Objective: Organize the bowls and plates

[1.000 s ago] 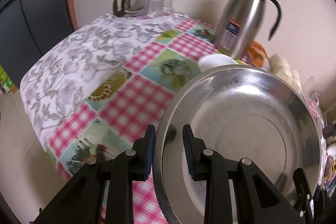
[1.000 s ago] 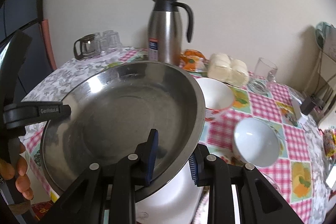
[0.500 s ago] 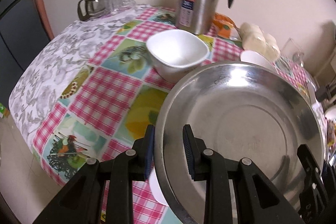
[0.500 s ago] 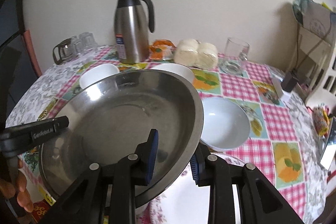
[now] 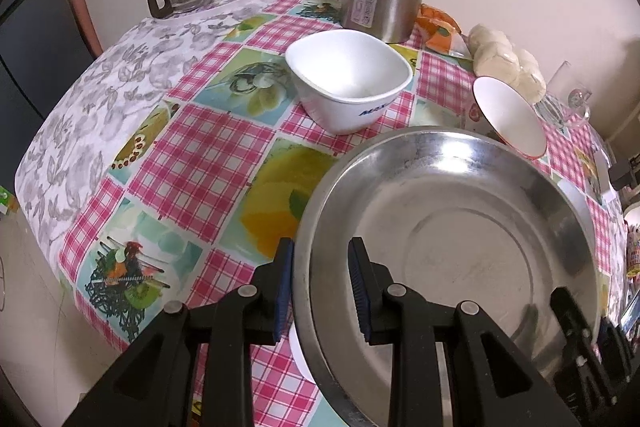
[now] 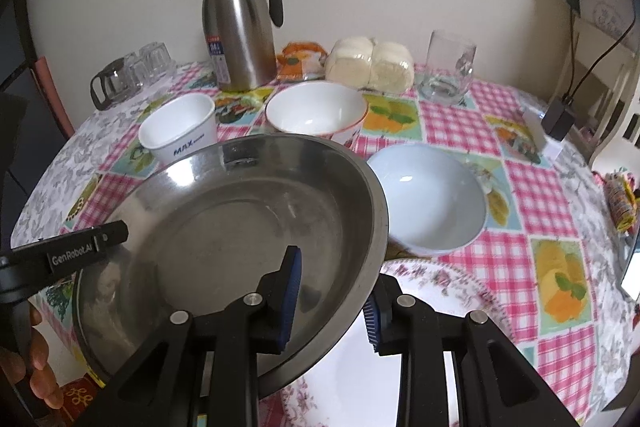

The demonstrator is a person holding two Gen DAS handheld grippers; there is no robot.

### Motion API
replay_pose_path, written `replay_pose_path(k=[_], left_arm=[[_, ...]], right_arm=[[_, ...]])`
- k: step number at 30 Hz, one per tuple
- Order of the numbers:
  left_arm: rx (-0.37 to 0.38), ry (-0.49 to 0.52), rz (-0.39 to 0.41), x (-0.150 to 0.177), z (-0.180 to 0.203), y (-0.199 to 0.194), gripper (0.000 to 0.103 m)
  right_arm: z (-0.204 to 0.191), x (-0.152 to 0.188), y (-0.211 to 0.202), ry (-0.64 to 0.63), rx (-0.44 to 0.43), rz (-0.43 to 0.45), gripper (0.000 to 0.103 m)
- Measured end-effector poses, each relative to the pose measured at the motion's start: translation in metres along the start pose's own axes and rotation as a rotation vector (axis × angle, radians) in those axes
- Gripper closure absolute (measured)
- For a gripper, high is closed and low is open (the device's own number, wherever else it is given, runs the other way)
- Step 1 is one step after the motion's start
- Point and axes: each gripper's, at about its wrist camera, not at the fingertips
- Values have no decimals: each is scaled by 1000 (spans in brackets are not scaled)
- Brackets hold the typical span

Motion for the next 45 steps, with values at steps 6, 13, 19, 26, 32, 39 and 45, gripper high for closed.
replay_pose_path(k=[6, 13, 19, 26, 32, 39, 45], left_arm=[[-8, -12, -3, -2, -6, 2, 75], [-11, -2, -36, 0, -4, 8, 75], [-13, -3, -62, 3, -4, 11, 75], [-20, -27, -72, 3, -8, 13, 75], [-16, -29, -75, 3, -8, 14, 73], [-18, -30, -76, 3, -9, 15, 73], [-23, -41, -72, 2, -11, 15, 73]], right_arm=[[-8, 9, 12, -36, 4, -58, 71], [-8, 12, 17, -40, 14, -105, 72], [-4, 14, 20, -9, 11, -154, 72], [-7, 18, 22, 11, -6, -208, 72], [-7, 20, 22, 17, -2, -231, 72], [-5, 23, 24, 29, 6, -262, 71], [-7, 25, 24, 19, -7, -267, 70]])
Point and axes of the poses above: each gripper's, at about its wrist camera, not at the fingertips, and y roughly the way its jaws point, z to its right, x to its underside, and after that the axes turned 12 degrees about z, right-handed
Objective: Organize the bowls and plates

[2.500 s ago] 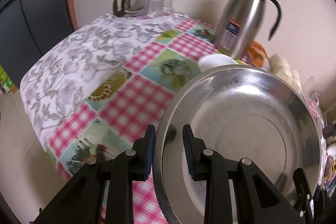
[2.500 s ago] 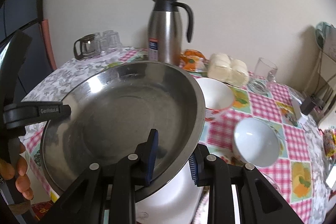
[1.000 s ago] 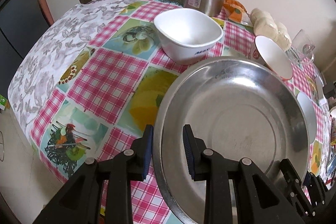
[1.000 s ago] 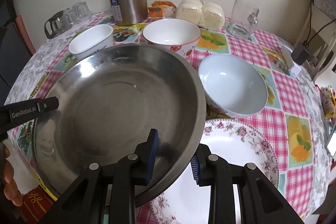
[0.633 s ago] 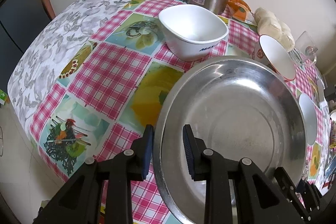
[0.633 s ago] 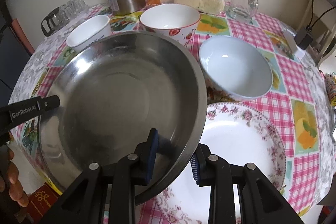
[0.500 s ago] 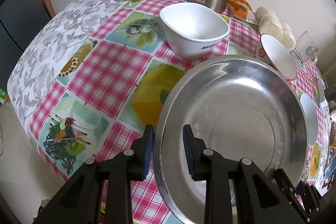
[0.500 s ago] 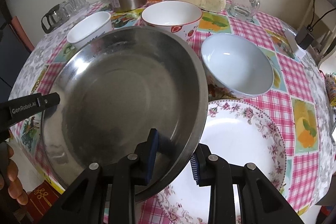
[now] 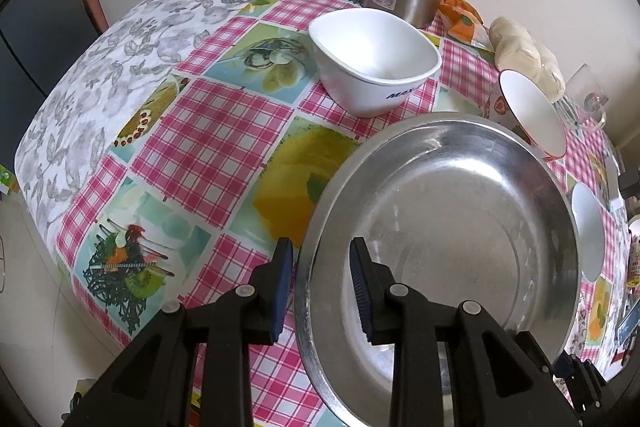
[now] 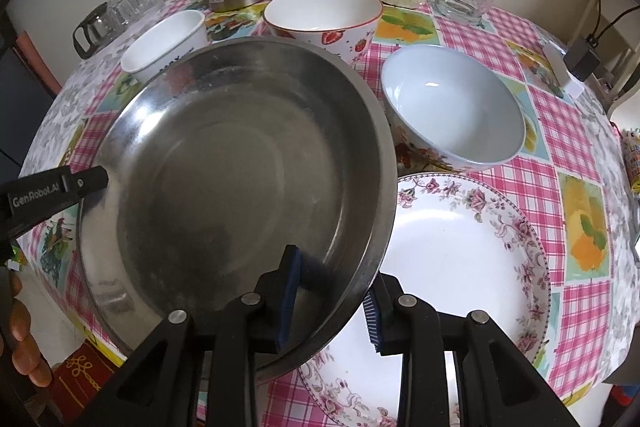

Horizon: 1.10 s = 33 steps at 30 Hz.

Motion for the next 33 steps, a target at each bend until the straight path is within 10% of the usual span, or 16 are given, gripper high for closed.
replay_pose_path(k=[11, 33], left_arm=[[-12, -4, 17, -3, -2, -2, 71], [-65, 90, 77, -7, 12, -10, 21]], right_arm=[[-3, -3, -3, -32, 26, 13, 61], [16, -12, -16, 49, 66, 112, 24]])
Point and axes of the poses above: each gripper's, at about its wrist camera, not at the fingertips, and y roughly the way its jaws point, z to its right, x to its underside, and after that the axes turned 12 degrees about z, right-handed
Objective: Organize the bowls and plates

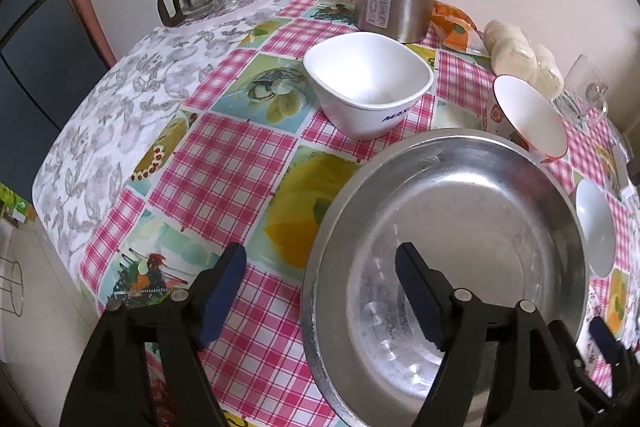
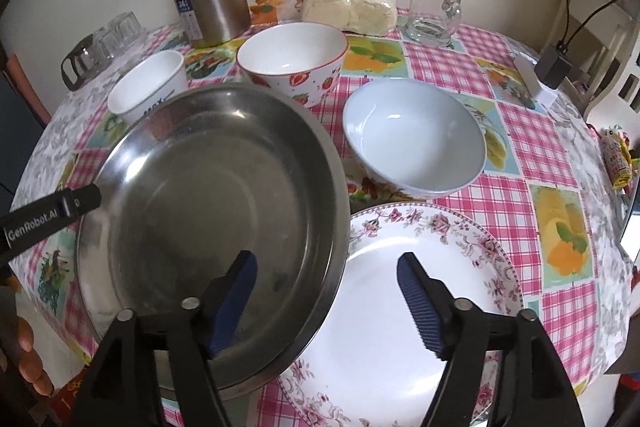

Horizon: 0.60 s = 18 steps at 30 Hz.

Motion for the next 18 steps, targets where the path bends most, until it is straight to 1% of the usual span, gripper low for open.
replay_pose_path(k=[2, 6, 8, 12, 14, 18], left_arm=[[-6, 13, 1, 0, 2, 0, 20], [-17, 32, 8, 1, 4, -1, 18], [-26, 47, 15, 1, 5, -1, 17], [-34, 63, 27, 1, 7, -3, 13], [-32, 65, 31, 0, 9, -4, 13], [-33, 80, 46, 0, 13, -8, 12]], right_arm=[[1, -1, -1, 8, 6, 9, 20], [7, -2, -3, 28, 14, 26, 17], [10, -3, -3, 38, 17, 34, 12], [14, -5, -5, 51, 22, 49, 7], [16, -5, -7, 56, 28, 59, 2], [23, -6, -11, 70, 38, 78, 1]])
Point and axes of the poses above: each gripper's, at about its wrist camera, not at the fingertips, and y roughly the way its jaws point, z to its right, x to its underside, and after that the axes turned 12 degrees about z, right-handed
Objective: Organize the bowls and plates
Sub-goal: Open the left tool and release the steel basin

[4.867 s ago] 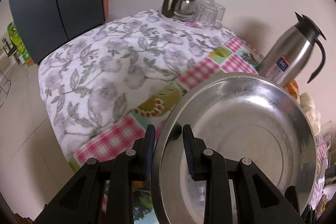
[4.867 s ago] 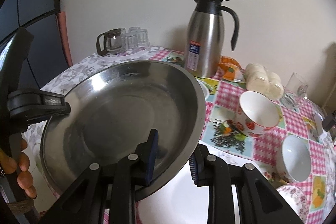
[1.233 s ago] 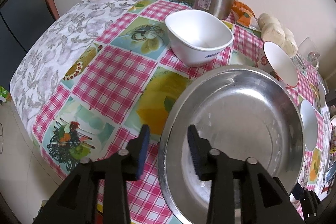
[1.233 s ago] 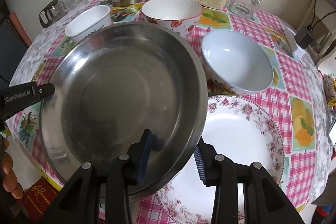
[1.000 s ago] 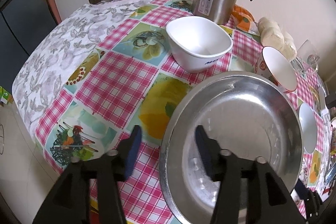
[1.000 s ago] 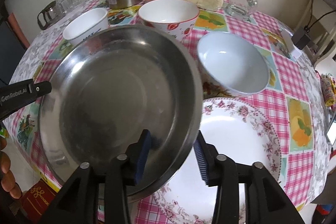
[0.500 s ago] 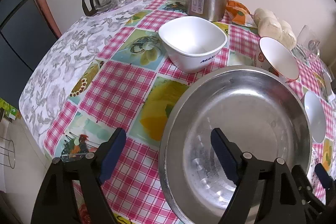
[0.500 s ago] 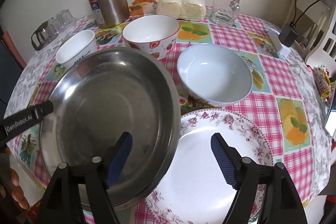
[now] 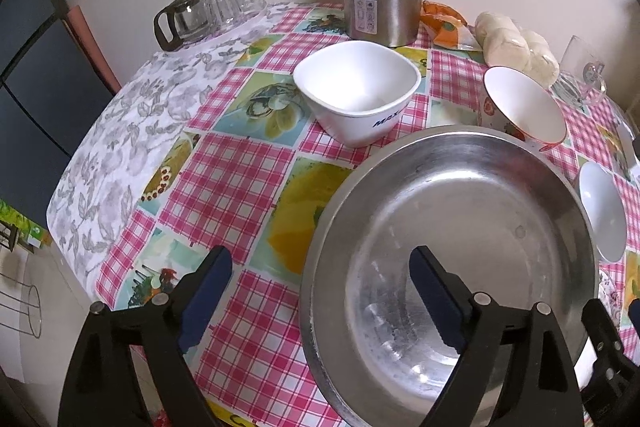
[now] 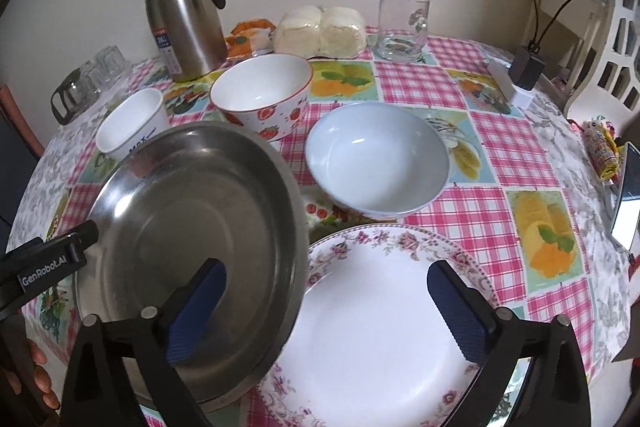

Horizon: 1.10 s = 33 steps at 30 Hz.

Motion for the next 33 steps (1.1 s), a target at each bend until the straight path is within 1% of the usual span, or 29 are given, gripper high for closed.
replay_pose_path(k=[3, 7, 10, 12, 15, 19, 26, 30, 33], left_arm=[[2, 7, 7, 0, 3, -3, 12], [24, 24, 19, 0, 11, -8, 12], [52, 39, 36, 0, 19, -14, 11], [79, 47, 48, -1, 26, -18, 6], [113, 68, 69, 0, 37, -26, 6], [168, 103, 73, 4, 54, -33, 6], [266, 178, 69, 17, 86, -45, 6], [326, 210, 52, 26, 103, -50, 6], [361, 223, 41, 32, 114, -53, 5]], right_arm=[[8, -2, -4, 23, 2, 16, 0], [19, -4, -9, 45, 11, 36, 0], [32, -5, -12, 75, 23, 42, 0], [41, -5, -13, 92, 30, 46, 0], [56, -4, -14, 119, 56, 44, 0], [80, 3, -12, 156, 108, 15, 0], [134, 21, -5, 297, 182, -42, 0], [156, 33, -1, 353, 224, -80, 0], [164, 41, 4, 372, 232, -115, 0]])
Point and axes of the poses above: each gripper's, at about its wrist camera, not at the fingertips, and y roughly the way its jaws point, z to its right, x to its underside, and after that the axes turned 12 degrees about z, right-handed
